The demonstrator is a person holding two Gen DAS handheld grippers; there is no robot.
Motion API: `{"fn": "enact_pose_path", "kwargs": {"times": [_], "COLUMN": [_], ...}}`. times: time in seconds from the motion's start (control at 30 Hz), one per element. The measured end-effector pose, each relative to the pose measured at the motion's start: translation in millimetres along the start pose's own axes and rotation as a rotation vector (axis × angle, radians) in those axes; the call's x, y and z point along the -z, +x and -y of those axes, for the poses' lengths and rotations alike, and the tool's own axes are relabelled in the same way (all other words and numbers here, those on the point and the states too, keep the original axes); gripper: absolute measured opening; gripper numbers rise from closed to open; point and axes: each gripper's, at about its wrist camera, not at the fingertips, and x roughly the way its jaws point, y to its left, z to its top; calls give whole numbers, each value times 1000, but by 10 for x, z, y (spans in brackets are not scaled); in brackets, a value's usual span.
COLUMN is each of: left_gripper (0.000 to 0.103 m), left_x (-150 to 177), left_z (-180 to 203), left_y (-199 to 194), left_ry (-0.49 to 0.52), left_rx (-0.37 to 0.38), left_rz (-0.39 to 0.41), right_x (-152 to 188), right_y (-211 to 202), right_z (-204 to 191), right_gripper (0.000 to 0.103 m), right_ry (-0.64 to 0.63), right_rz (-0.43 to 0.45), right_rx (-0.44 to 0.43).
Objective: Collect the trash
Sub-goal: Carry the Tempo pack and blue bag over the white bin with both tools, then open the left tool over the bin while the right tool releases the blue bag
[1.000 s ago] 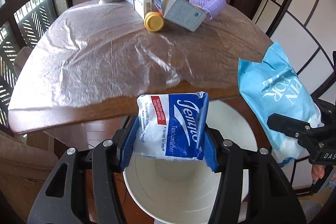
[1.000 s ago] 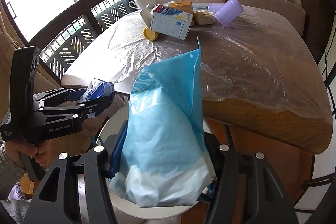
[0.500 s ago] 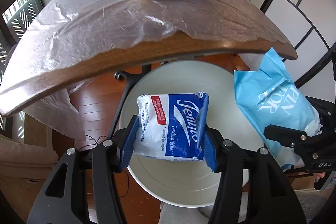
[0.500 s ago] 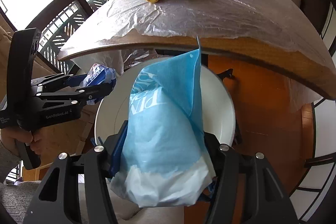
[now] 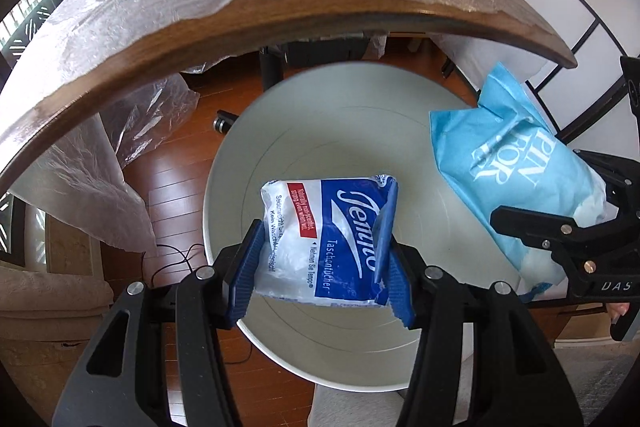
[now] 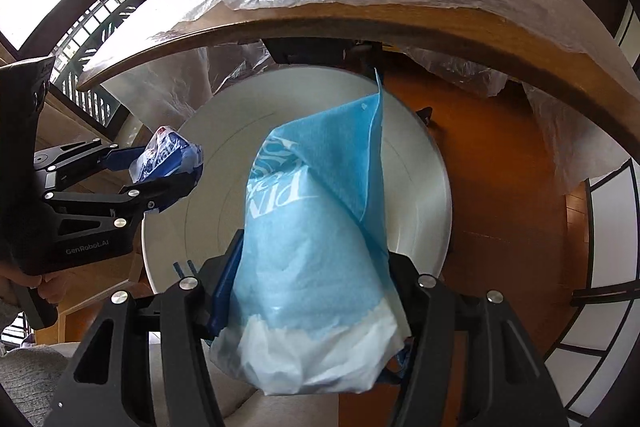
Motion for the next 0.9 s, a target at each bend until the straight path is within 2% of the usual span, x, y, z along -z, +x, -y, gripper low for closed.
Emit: {"fn": "enact_pose_path", "kwargs": {"times": [0.37, 0.9], "left_gripper": [56, 56], "left_x": [-20, -79], "left_z": [5, -43], "left_y": [215, 399], "left_ry": [-3, -8], "left_rx": [-2, -11], "left_rz": [-50, -81], "right_x": [-24, -77], "right_y": [203, 408], "right_z": [1, 39], "right_gripper": [58, 58], "right_ry": [-15, -66], "right_rz": [-46, -94], "right_rx": [7, 19]}}
